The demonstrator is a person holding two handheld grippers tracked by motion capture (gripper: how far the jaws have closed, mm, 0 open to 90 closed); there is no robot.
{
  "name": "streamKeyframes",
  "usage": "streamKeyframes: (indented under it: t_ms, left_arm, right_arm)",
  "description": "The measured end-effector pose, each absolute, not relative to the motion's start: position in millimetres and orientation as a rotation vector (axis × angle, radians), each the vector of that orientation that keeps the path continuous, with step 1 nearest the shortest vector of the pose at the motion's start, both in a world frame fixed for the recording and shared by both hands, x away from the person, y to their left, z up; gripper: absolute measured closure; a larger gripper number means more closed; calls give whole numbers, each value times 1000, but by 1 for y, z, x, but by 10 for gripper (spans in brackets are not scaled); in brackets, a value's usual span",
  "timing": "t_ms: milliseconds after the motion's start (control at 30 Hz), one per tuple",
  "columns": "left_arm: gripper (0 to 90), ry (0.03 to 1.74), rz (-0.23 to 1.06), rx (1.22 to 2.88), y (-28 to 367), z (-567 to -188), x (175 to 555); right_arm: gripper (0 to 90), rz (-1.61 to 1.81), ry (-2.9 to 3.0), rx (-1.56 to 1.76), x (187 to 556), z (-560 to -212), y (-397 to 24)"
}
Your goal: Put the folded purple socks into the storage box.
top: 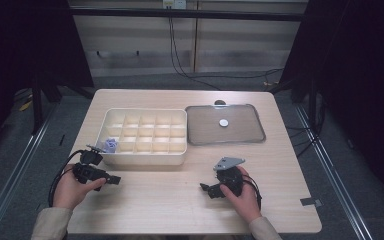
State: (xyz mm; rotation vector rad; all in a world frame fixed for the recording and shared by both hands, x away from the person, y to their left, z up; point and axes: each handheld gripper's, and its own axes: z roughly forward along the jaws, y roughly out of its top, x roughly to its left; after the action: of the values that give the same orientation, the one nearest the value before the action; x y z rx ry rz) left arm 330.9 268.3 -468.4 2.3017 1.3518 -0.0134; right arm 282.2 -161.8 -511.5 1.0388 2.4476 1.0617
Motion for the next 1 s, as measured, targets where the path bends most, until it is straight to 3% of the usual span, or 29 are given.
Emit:
streamKeyframes:
  t_ms: [400, 1000]
  left_arm:
    - [264, 1333, 2, 2276, 265, -476, 327]
    - [193, 1200, 214, 2269, 254, -487, 306]
  right_arm:
    - [133, 1059, 2449, 1043, 282, -511, -161]
    - [133, 1061, 2448, 1037, 282, -511, -161]
